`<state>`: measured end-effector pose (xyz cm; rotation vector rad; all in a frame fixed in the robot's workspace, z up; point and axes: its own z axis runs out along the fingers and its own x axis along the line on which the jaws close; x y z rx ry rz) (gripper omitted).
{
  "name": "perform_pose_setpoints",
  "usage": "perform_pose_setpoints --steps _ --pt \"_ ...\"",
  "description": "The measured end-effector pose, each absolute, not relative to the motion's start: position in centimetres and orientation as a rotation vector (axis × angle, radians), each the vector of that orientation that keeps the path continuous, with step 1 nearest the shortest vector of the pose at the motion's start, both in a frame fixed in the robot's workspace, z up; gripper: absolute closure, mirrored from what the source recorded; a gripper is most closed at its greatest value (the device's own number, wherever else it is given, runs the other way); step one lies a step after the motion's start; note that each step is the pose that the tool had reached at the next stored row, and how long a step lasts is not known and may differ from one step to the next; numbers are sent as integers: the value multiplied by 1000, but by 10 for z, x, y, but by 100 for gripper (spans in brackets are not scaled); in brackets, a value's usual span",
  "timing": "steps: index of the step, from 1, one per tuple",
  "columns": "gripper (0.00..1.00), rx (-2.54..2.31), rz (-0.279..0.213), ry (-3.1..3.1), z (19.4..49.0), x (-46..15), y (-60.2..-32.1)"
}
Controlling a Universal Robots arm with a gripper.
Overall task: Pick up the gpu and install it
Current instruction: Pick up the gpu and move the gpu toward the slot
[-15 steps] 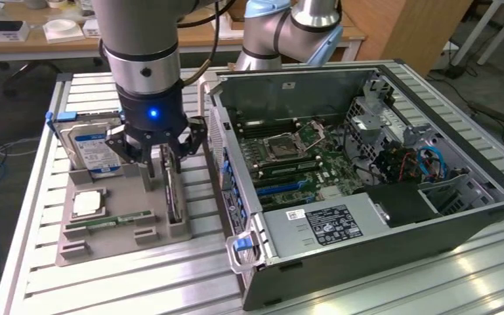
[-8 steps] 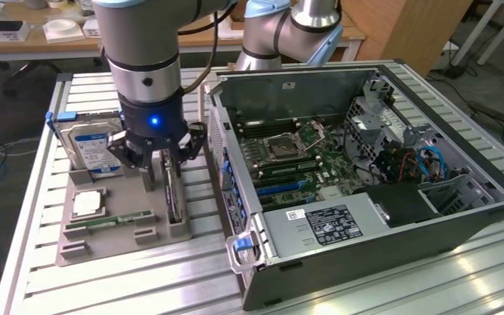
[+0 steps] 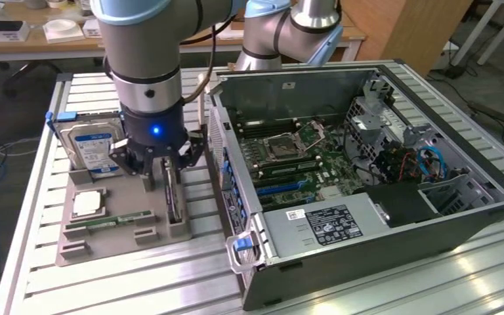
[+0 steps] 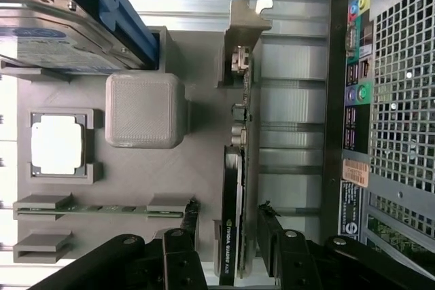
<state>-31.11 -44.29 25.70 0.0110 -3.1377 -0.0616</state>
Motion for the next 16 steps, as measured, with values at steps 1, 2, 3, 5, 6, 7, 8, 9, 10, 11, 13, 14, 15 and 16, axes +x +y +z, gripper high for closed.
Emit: perform_pose_setpoints --steps 1,2,3,5,6,7,8,9,10,11,13,14,15,16 --pt "53 11 -62 -3138 255 -311 -443" --pt "53 11 -62 -3138 253 -311 -443" --pt "53 11 -62 -3138 252 -311 -443" --pt "53 11 -62 -3138 248 -311 -443" --pt "53 11 -60 -3138 246 -311 -443" --pt "53 11 -55 -3138 246 -311 -443" --pt "53 11 -51 -3138 246 -311 -443" --pt "53 11 -51 -3138 246 -311 -443" --pt "53 11 -51 -3138 246 -311 -443" --pt "53 11 -51 -3139 245 -311 -440" --pt "53 11 -50 -3139 244 -311 -436" --pt "53 11 -50 -3138 244 -311 -435" --pt "53 11 -50 -3139 242 -311 -434" --pt "53 11 -50 -3139 241 -311 -433"
